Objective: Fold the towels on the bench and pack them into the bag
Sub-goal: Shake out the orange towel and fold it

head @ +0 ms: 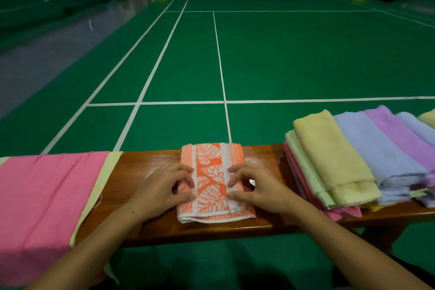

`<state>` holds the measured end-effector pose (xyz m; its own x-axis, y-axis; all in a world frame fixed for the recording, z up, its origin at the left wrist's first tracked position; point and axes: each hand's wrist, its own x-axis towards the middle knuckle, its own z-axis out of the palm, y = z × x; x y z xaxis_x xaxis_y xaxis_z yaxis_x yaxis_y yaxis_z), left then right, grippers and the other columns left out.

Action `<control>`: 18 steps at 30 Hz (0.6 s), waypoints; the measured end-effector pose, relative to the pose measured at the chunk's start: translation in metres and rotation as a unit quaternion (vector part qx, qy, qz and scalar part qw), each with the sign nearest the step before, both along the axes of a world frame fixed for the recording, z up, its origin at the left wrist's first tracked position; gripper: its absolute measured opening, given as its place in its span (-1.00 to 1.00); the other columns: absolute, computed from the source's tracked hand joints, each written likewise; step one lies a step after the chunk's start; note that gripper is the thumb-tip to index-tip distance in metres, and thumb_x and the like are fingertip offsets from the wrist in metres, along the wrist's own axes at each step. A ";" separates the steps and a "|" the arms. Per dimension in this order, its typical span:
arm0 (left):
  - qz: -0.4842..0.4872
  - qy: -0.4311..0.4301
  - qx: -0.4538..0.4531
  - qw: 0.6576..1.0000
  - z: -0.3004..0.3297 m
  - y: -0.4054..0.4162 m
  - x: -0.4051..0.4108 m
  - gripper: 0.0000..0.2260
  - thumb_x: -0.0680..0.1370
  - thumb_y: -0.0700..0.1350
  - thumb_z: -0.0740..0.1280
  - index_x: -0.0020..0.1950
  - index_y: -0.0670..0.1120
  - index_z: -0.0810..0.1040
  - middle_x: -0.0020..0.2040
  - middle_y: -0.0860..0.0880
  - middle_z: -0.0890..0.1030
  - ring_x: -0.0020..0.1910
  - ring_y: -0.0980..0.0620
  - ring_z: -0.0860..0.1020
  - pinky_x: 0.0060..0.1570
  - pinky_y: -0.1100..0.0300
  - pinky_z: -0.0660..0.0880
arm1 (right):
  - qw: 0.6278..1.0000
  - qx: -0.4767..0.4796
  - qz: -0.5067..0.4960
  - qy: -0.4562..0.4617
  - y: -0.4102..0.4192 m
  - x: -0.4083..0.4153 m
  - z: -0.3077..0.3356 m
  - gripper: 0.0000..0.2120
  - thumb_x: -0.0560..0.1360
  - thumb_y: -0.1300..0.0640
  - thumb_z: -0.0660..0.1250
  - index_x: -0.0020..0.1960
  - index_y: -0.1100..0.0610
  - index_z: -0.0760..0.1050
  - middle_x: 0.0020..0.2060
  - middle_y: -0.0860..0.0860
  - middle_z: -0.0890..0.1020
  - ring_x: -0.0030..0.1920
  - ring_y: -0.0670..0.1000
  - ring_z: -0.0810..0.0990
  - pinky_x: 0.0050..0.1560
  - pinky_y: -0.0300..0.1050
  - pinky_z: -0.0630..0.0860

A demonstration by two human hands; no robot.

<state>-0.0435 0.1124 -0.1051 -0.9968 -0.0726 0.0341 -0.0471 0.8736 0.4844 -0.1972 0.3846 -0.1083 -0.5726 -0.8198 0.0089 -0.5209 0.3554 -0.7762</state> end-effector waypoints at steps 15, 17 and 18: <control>-0.037 -0.052 -0.048 0.997 0.004 0.001 0.012 -0.49 0.37 0.62 0.17 0.16 0.41 0.56 0.55 0.35 0.31 0.52 0.28 0.22 0.52 -0.07 0.26 | 0.973 0.118 0.048 0.193 0.010 0.009 0.003 -0.62 0.54 -0.26 0.44 0.25 -0.09 0.66 0.29 -0.23 0.50 0.32 -0.14 0.36 0.34 -0.05 0.44; -0.036 -0.041 -0.051 0.997 0.004 0.002 0.010 -0.53 0.43 0.57 0.20 0.15 0.36 0.60 0.52 0.36 0.36 0.45 0.32 0.26 0.47 -0.02 0.31 | 0.973 0.113 0.044 0.197 0.007 0.007 0.002 -0.65 0.56 -0.24 0.41 0.22 -0.05 0.66 0.27 -0.22 0.51 0.30 -0.14 0.35 0.33 -0.09 0.44; -0.034 -0.036 -0.046 0.998 0.004 0.002 0.008 -0.58 0.47 0.52 0.24 0.17 0.33 0.62 0.49 0.36 0.39 0.43 0.33 0.28 0.46 0.01 0.34 | 0.974 0.112 0.045 0.194 0.007 0.007 0.001 -0.66 0.56 -0.23 0.40 0.19 -0.05 0.66 0.26 -0.22 0.51 0.30 -0.14 0.34 0.33 -0.10 0.42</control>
